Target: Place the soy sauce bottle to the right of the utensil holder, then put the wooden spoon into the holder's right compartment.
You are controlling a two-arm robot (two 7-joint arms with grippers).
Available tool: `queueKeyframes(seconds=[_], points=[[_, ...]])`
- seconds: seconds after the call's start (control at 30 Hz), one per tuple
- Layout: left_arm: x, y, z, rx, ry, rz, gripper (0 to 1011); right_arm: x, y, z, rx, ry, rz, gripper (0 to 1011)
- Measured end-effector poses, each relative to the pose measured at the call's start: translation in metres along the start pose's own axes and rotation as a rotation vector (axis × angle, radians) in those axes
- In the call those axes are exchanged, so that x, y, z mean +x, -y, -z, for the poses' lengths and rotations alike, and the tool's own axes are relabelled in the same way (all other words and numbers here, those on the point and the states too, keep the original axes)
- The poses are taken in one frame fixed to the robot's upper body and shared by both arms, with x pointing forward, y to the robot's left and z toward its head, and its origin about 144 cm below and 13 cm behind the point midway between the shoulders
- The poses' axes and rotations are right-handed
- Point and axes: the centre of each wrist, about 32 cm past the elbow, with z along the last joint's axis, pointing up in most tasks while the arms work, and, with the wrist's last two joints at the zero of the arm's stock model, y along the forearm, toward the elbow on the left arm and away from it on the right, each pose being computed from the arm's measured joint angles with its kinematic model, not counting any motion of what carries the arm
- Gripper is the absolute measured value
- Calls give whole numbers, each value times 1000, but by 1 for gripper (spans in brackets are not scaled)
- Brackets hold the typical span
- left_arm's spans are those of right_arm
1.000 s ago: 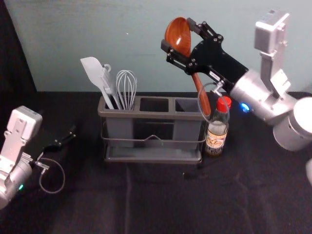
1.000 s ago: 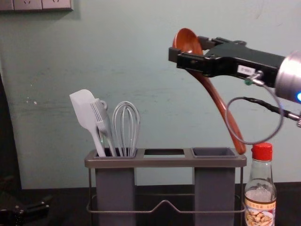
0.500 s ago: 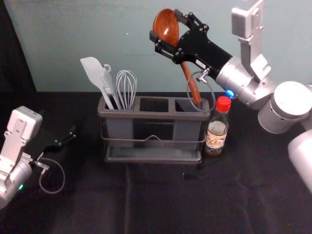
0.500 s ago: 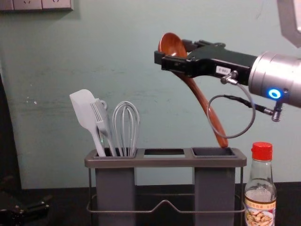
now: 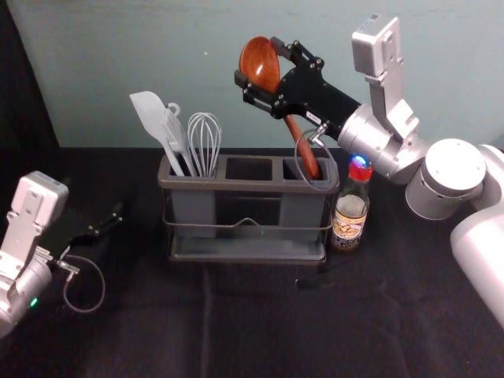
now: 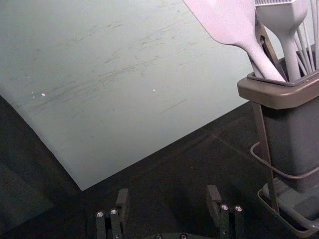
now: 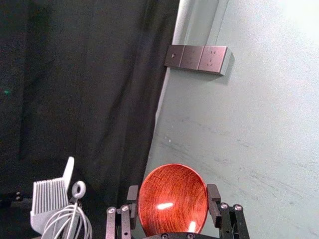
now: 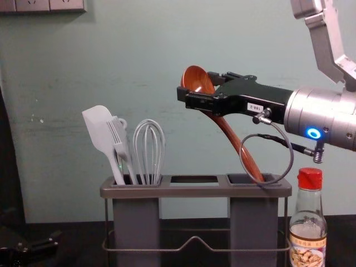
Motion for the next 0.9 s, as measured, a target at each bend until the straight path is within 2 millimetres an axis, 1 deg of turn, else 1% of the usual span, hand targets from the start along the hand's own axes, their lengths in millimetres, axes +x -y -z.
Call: queueKeyframes(seconds=[0.17, 0.3, 0.43, 0.6, 0.63, 0.77, 0.9], points=[[0, 0, 0, 0, 0, 0, 1011, -4, 8, 1, -13, -5, -26, 838], [0, 0, 0, 0, 0, 0, 1012, -13, 21, -8, -25, -1, -62, 838], [0, 0, 0, 0, 0, 0, 1011, -20, 38, -19, -31, 28, -90, 838], [0, 0, 0, 0, 0, 0, 1011, -22, 57, -29, -46, 39, -94, 838], [0, 0, 0, 0, 0, 0, 1011, -22, 63, -32, -55, 44, -89, 838], [0, 0, 0, 0, 0, 0, 1011, -22, 76, -35, -74, 48, -75, 838], [0, 0, 0, 0, 0, 0, 1011, -18, 96, -33, -115, 39, -47, 837]])
